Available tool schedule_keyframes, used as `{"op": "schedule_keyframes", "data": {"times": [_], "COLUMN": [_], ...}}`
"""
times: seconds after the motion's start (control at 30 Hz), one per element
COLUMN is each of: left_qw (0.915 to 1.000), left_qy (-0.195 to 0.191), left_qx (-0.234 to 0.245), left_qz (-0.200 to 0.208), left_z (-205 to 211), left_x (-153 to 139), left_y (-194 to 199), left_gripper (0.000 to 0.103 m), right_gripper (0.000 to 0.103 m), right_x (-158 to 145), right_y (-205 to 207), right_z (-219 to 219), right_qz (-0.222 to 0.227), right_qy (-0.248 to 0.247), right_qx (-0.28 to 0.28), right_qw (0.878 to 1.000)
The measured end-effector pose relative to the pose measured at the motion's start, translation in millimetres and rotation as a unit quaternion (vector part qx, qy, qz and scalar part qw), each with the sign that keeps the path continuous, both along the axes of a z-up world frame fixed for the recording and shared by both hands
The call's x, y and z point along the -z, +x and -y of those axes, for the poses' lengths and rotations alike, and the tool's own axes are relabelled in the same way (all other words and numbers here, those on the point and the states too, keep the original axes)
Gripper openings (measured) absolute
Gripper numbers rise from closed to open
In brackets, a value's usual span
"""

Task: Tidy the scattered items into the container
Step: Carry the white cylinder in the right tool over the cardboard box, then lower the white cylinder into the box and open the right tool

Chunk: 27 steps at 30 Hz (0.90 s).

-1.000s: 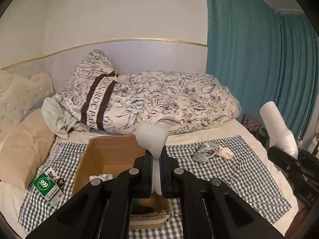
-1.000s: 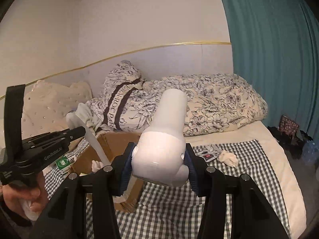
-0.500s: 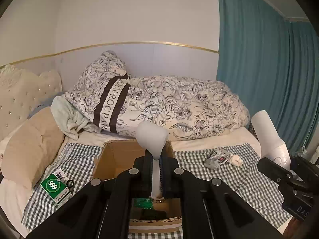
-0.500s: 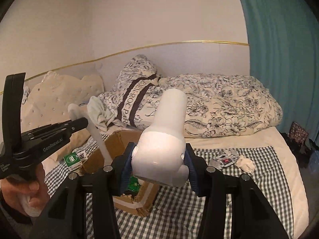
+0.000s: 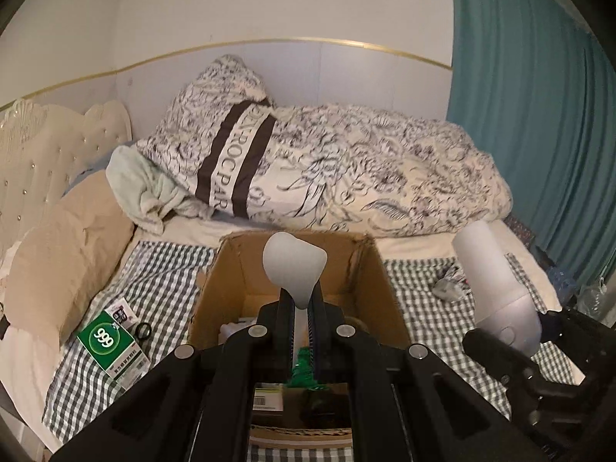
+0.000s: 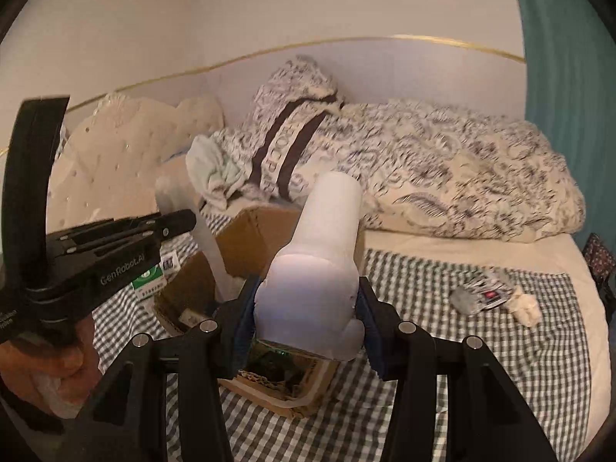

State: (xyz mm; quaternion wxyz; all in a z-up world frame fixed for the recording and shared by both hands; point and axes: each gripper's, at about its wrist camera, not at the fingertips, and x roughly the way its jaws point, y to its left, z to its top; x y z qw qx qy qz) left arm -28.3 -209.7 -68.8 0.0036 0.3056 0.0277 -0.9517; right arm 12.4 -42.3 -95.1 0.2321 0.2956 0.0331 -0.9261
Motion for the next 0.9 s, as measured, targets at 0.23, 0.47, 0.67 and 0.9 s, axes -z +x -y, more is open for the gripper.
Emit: {"op": "schedule_keyframes", "data": {"times": [0.23,0.47,0.67,0.9], "left_qw": [0.9994,0.9984,0.9976,0.9982], "left_qy": [0.004,0.006,0.013,0.019], "left_qx": [-0.003,-0.006,-0.018,-0.031], "left_qz": [0.034,0.056,0.066,0.047], "left_z": [10.4,20.1,30.1,34.0], "left_x": [25.2,42.0,47.1,32.3], "left_y": [-21.0,-35.2,-39.9,-27.7], "left_gripper": [0.005,0.009,0.027,0.064], "right_gripper": [0.048,0.048,0.049,0.065], "right_x": [31.1,58.9,69.3,55.5], "right_y": [-24.9,-44.9,-47.3,-35.4], "right_z": [27.2,45.8,55.5,49.7], "right_qz": [0.036,0.065,0.074,0.046], "right_qy": [0.020,0.037,0.052,0.046], "right_qx": [-0.024,-0.033,-0.038,-0.025], "right_qw": [0.999,0.997,0.995,0.998]}}
